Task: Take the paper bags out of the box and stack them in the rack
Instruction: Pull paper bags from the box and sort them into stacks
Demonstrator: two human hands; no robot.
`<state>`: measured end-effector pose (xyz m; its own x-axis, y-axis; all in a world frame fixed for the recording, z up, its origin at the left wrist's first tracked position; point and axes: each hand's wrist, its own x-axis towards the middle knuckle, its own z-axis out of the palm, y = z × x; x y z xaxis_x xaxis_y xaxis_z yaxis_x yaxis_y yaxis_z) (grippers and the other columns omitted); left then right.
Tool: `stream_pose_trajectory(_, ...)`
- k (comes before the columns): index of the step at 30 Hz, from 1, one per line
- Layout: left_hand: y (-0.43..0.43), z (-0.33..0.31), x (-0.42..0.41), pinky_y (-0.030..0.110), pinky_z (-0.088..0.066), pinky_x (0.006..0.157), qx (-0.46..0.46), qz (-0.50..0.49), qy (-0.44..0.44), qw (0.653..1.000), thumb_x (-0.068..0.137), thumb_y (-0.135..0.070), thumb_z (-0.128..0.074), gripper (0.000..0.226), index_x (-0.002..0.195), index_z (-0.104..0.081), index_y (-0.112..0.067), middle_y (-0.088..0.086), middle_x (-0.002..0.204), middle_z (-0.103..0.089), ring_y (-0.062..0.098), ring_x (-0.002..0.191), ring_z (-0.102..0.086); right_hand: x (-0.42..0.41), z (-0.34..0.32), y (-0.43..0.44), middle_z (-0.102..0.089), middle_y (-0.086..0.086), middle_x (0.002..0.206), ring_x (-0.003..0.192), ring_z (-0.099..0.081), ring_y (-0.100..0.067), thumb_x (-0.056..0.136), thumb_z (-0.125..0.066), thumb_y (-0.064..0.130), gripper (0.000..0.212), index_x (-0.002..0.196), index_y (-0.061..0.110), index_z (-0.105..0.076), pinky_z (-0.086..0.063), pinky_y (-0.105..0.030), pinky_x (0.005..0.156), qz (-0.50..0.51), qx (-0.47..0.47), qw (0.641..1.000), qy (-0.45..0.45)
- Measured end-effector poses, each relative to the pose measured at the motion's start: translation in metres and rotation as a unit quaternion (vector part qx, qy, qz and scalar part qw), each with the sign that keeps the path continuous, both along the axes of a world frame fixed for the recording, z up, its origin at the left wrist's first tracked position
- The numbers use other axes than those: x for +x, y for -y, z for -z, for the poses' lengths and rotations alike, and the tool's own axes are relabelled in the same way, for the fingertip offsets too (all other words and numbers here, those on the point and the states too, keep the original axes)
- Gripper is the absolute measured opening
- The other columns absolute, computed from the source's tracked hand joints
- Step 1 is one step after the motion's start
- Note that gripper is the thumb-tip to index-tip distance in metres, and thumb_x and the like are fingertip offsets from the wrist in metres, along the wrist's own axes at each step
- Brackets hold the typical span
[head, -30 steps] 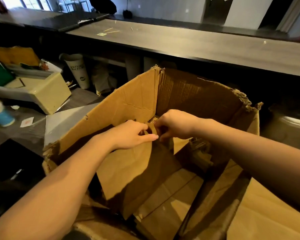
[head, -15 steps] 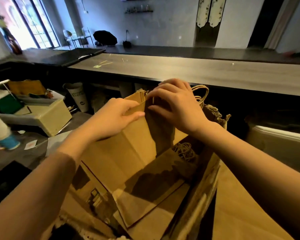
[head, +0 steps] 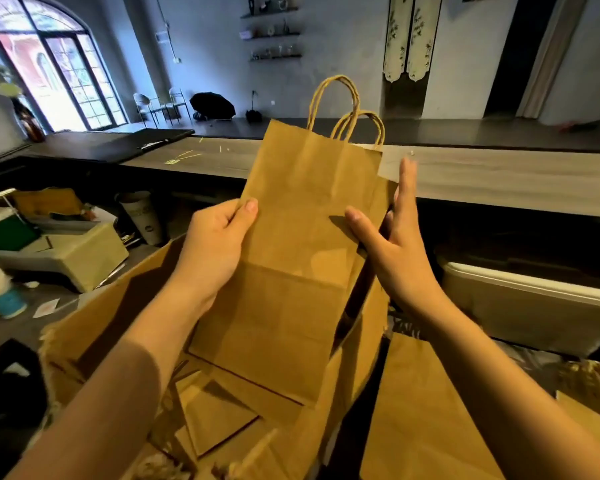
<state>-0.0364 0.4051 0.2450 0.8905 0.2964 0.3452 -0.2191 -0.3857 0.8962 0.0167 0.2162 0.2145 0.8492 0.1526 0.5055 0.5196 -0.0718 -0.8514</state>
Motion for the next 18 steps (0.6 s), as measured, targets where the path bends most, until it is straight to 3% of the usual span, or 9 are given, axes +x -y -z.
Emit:
stream_pose_trajectory(2,0.021,0.007,-0.002,0.017,-0.051,0.072,-0.043,0.004,-0.023,0.999,0.098,-0.031,-0.045,0.025,0.102,-0.068,-0.025,-0.01,0.09,-0.073,0.004,0.086,-0.067,-0.013,0.001,0.015,-0.048,0.017,0.134,0.119,-0.053,-0.001,0.085,-0.056,0.043,0.078,0.149,0.027,-0.016,-0.05,-0.028,0.095,-0.083,0.11,0.986,-0.099)
stream_pose_trajectory(4,0.046,0.016,-0.003,0.022,-0.051,0.08,-0.08,0.007,-0.038,0.996,0.098,-0.033,-0.044,0.027,0.108,-0.067,-0.024,-0.01,0.099,-0.072,0.006,0.094,-0.066,-0.023,0.006,0.033,-0.063,0.01,0.119,0.102,-0.065,-0.005,0.085,-0.053,0.046,0.052,0.133,0.03,-0.042,-0.055,-0.025,0.083,-0.14,0.158,0.958,-0.195)
stream_pose_trajectory(6,0.066,0.027,-0.001,0.023,-0.051,0.08,-0.12,0.005,-0.046,0.992,0.097,-0.035,-0.045,0.024,0.104,-0.068,-0.029,-0.013,0.096,-0.072,0.005,0.094,-0.066,-0.031,0.012,0.047,-0.072,0.005,0.104,0.092,-0.07,-0.011,0.079,-0.048,0.049,0.04,0.112,0.03,-0.057,-0.058,-0.027,0.078,-0.197,0.217,0.908,-0.299)
stream_pose_trajectory(8,0.09,0.039,0.002,0.023,-0.05,0.078,-0.152,0.005,-0.072,0.986,0.098,-0.036,-0.044,0.024,0.099,-0.068,-0.032,-0.014,0.092,-0.072,0.004,0.091,-0.066,-0.039,0.021,0.064,-0.075,0.004,0.092,0.082,-0.072,-0.012,0.074,-0.045,0.05,0.039,0.104,0.031,-0.06,-0.059,-0.028,0.07,-0.206,0.251,0.877,-0.353)
stream_pose_trajectory(12,0.135,0.059,0.006,0.03,-0.051,0.084,-0.196,0.001,-0.109,0.975,0.099,-0.036,-0.041,0.026,0.096,-0.066,-0.031,-0.009,0.096,-0.071,0.008,0.094,-0.065,-0.053,0.041,0.098,-0.075,0.0,0.086,0.075,-0.073,-0.018,0.068,-0.047,0.055,0.044,0.105,0.035,-0.058,-0.056,-0.035,0.065,-0.171,0.282,0.847,-0.416)
stream_pose_trajectory(15,0.167,0.071,0.001,0.023,-0.049,0.076,-0.163,-0.003,-0.091,0.982,0.099,-0.035,-0.039,0.03,0.077,-0.059,-0.037,-0.017,0.081,-0.065,-0.002,0.079,-0.061,-0.069,0.062,0.129,-0.075,-0.006,0.079,0.067,-0.072,-0.023,0.066,-0.048,0.056,0.048,0.106,0.031,-0.058,-0.056,-0.033,0.054,-0.142,0.321,0.804,-0.48)
stream_pose_trajectory(18,0.197,0.092,-0.008,0.022,-0.049,0.077,-0.146,0.024,-0.116,0.982,0.098,-0.036,-0.039,0.027,0.081,-0.06,-0.04,-0.021,0.082,-0.065,-0.006,0.079,-0.06,-0.087,0.082,0.161,-0.074,-0.015,0.085,0.069,-0.072,-0.029,0.064,-0.051,0.056,0.05,0.102,0.026,-0.063,-0.055,-0.039,0.057,-0.108,0.361,0.765,-0.522)
